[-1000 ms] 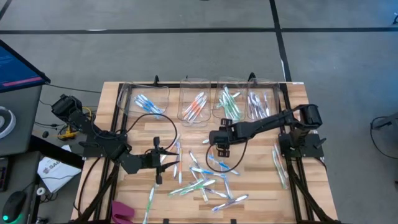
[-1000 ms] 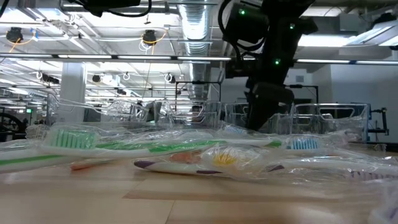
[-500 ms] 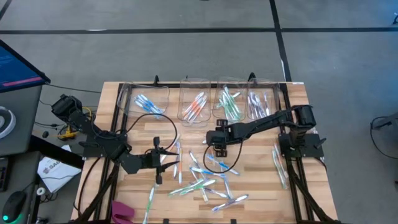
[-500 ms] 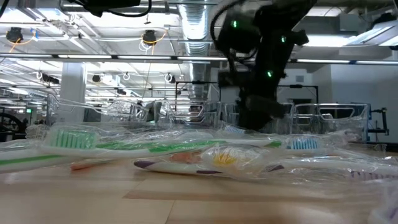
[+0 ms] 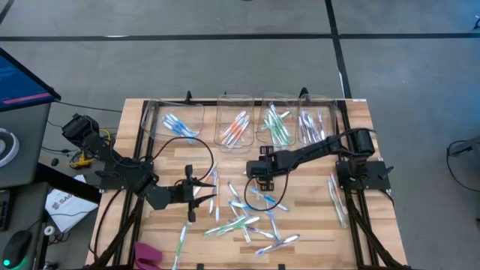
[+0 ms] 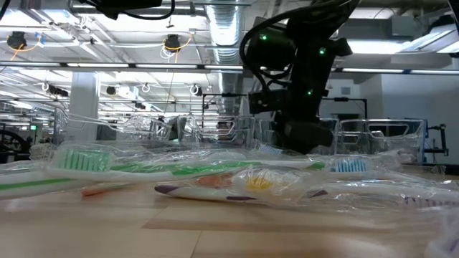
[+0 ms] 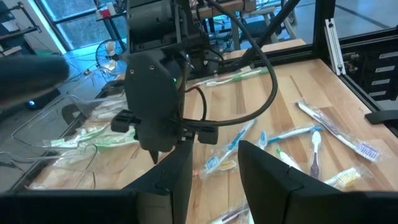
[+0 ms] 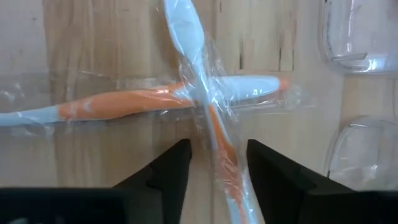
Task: Pick & Place Toothbrushes
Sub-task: Put the orange toothbrush into the middle left transparent bin
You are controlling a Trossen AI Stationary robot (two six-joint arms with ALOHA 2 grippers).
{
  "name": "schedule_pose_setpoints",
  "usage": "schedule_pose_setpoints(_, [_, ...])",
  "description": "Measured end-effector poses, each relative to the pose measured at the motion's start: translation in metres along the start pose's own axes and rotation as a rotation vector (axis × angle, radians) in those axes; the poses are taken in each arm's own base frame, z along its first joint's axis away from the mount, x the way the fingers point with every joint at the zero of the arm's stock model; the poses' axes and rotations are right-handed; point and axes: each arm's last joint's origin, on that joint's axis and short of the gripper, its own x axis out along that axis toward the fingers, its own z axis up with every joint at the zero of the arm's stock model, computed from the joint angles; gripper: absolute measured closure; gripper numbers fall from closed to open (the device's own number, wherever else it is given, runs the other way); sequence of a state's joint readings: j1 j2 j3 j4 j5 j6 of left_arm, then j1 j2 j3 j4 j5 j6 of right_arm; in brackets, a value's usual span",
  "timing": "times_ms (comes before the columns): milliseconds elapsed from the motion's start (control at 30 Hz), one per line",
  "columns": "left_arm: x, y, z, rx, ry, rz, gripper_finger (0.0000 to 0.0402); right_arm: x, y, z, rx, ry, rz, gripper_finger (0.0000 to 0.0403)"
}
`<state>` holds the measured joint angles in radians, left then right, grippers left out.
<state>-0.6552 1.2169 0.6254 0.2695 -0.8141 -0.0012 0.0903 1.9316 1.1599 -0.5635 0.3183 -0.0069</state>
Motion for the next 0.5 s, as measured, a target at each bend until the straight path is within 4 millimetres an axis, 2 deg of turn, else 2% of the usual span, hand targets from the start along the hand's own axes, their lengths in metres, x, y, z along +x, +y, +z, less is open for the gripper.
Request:
schedule_pose_setpoints(267, [0.0,0.0,0.0,0.0,0.0,0.0,0.028,-0.005,0.014,-0.007,-0.078,0.061,0.03,0.0384])
schedule_pose_setpoints(500, [0.0,0.0,0.0,0.0,0.0,0.0,0.028,-0.019,0.025,-0.006,-0.119,0.137,0.054,0.0392])
